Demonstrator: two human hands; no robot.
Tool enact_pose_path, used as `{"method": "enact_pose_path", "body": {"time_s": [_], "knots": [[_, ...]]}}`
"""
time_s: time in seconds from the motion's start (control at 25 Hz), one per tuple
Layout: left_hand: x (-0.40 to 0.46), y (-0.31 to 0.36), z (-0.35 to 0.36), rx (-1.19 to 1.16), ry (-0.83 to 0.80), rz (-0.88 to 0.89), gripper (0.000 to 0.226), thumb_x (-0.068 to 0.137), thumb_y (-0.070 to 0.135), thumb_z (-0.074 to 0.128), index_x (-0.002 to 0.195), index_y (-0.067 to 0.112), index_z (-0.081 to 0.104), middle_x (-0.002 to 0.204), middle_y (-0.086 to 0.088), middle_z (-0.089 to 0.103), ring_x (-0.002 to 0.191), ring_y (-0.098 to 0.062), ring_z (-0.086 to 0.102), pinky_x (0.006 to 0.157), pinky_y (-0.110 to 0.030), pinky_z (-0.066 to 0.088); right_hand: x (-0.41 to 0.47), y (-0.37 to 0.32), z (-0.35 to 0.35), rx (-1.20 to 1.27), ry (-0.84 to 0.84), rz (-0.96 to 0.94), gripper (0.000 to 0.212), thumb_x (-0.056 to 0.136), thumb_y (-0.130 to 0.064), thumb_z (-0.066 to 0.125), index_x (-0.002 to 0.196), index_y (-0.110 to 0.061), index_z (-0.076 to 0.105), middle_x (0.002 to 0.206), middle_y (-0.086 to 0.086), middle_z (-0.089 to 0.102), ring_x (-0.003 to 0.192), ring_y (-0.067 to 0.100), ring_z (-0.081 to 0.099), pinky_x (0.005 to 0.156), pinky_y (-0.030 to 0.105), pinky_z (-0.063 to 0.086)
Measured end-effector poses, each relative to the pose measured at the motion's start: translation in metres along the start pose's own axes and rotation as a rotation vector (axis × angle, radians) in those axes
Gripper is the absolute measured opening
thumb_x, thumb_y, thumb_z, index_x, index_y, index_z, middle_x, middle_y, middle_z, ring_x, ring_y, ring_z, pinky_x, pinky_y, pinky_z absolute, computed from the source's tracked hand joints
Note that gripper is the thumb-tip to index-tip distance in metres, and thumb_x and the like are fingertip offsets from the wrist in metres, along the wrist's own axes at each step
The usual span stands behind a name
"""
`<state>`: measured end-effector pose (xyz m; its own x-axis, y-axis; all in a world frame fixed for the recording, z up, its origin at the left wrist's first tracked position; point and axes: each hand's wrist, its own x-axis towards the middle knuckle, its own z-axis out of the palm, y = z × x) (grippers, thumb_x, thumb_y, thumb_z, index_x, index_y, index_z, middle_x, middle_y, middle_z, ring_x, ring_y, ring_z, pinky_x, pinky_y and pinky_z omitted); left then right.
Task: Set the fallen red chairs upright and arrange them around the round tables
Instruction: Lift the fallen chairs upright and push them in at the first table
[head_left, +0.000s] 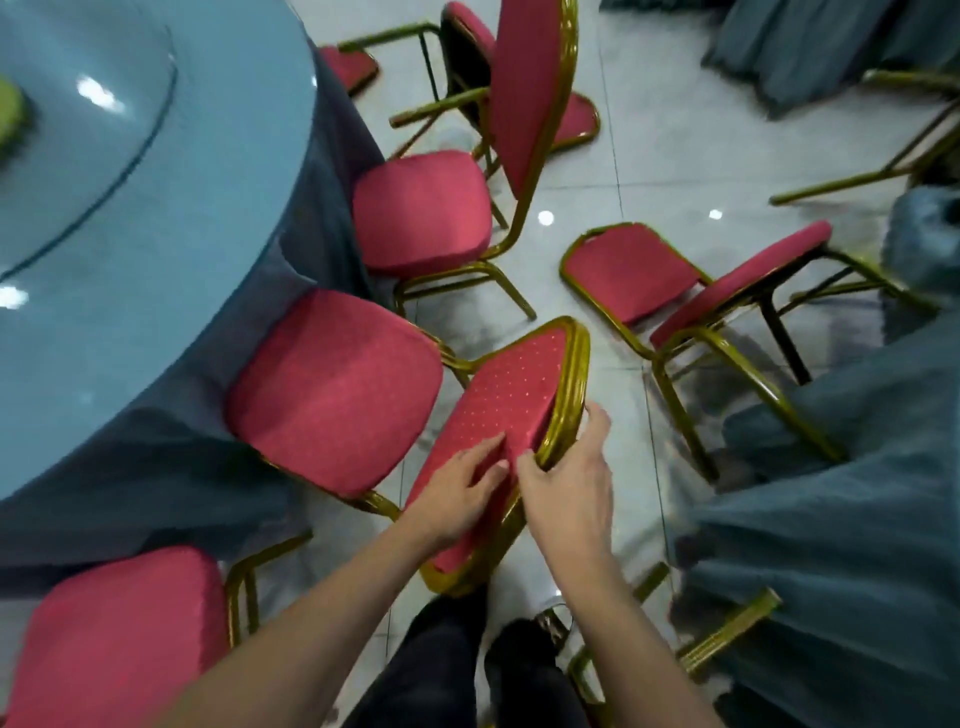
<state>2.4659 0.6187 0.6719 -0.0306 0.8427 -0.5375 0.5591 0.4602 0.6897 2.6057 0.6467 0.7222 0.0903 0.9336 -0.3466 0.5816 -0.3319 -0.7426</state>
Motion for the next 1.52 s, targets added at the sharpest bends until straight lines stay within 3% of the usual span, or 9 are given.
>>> {"method": "enact_pose_path", "body": {"time_s": [0.16, 0.32, 0.48, 0.6, 0.76, 0.88, 1.0, 1.12, 1.52], "knots": [[-0.037, 0.010, -0.045, -0.116, 0.148, -0.007, 0.046, 0.106, 0.045, 0.033, 0.151, 0.034, 0.040, 0.144, 0.015, 0.043, 0.131, -0.006, 0.039, 0.105, -0.024, 0.029, 0.003, -0.050, 0.012, -0.354, -0.075, -0.295, 0.076, 0.095, -0.057, 0.054, 0.154, -0.023, 0.021, 0.138, 0.005, 0.049, 0.123, 0.023, 0.053, 0.101, 0.038, 0.046], [-0.048, 0.007, -0.086, -0.280, 0.280, -0.023, 0.044, 0.107, 0.041, 0.030, 0.148, 0.030, 0.044, 0.140, 0.016, 0.044, 0.129, 0.002, 0.036, 0.100, -0.010, 0.026, 0.020, -0.100, 0.033, -0.522, -0.186, -0.473, 0.082, 0.091, -0.070, 0.046, 0.156, -0.026, 0.023, 0.163, 0.002, 0.022, 0.148, 0.023, 0.026, 0.117, 0.044, 0.026], [-0.044, -0.008, -0.133, -0.178, 0.415, -0.066, 0.042, 0.105, 0.051, 0.031, 0.140, 0.036, 0.050, 0.129, 0.016, 0.056, 0.120, -0.007, 0.051, 0.094, -0.026, 0.036, 0.046, -0.142, 0.060, -0.612, -0.409, -0.648, 0.068, 0.101, -0.062, 0.034, 0.159, -0.034, 0.015, 0.167, -0.005, 0.015, 0.154, 0.018, 0.012, 0.124, 0.045, 0.010], [-0.043, -0.014, -0.171, -0.088, 0.455, -0.122, 0.030, 0.103, 0.053, 0.038, 0.126, 0.041, 0.051, 0.106, 0.016, 0.060, 0.095, -0.008, 0.058, 0.077, -0.029, 0.041, 0.057, -0.161, 0.071, -0.651, -0.456, -0.703, 0.060, 0.105, -0.053, 0.034, 0.159, -0.036, 0.014, 0.165, -0.003, 0.025, 0.153, 0.019, 0.019, 0.123, 0.045, 0.014], [-0.031, -0.007, -0.182, 0.054, 0.422, -0.127, 0.019, 0.098, 0.045, 0.053, 0.112, 0.033, 0.051, 0.098, 0.007, 0.059, 0.085, -0.008, 0.057, 0.076, -0.032, 0.049, 0.066, -0.167, 0.071, -0.600, -0.458, -0.659, 0.058, 0.104, -0.046, 0.042, 0.157, -0.034, 0.022, 0.161, -0.002, 0.034, 0.148, 0.021, 0.030, 0.120, 0.046, 0.025], [-0.016, 0.012, -0.183, 0.049, 0.489, -0.074, 0.023, 0.097, 0.036, 0.057, 0.118, 0.031, 0.051, 0.104, 0.006, 0.057, 0.090, -0.010, 0.057, 0.076, -0.031, 0.049, 0.080, -0.168, 0.053, -0.525, -0.411, -0.646, 0.057, 0.103, -0.040, 0.047, 0.156, -0.033, 0.027, 0.158, -0.002, 0.038, 0.146, 0.020, 0.034, 0.119, 0.044, 0.028], [0.010, 0.045, -0.186, 0.100, 0.519, 0.030, 0.038, 0.097, 0.031, 0.058, 0.134, 0.029, 0.049, 0.124, 0.005, 0.053, 0.109, -0.015, 0.054, 0.093, -0.033, 0.045, 0.110, -0.167, 0.025, -0.464, -0.347, -0.619, 0.055, 0.102, -0.034, 0.049, 0.154, -0.031, 0.031, 0.154, -0.002, 0.042, 0.141, 0.021, 0.039, 0.116, 0.041, 0.030], [0.053, 0.093, -0.185, 0.239, 0.535, 0.113, 0.038, 0.096, 0.029, 0.059, 0.134, 0.027, 0.056, 0.140, 0.002, 0.047, 0.127, -0.021, 0.047, 0.107, -0.039, 0.039, 0.154, -0.163, -0.007, -0.405, -0.283, -0.573, 0.053, 0.102, -0.034, 0.049, 0.153, -0.031, 0.034, 0.152, -0.003, 0.043, 0.139, 0.020, 0.041, 0.116, 0.041, 0.034], [0.216, 0.277, -0.151, 0.207, 0.362, 0.268, 0.029, 0.100, 0.027, 0.055, 0.129, 0.030, 0.057, 0.134, 0.013, 0.046, 0.122, -0.006, 0.046, 0.111, -0.033, 0.041, 0.333, -0.158, -0.130, -0.258, -0.120, -0.486, 0.047, 0.101, -0.032, 0.052, 0.147, -0.030, 0.041, 0.148, -0.006, 0.045, 0.132, 0.015, 0.042, 0.111, 0.038, 0.039]]}}
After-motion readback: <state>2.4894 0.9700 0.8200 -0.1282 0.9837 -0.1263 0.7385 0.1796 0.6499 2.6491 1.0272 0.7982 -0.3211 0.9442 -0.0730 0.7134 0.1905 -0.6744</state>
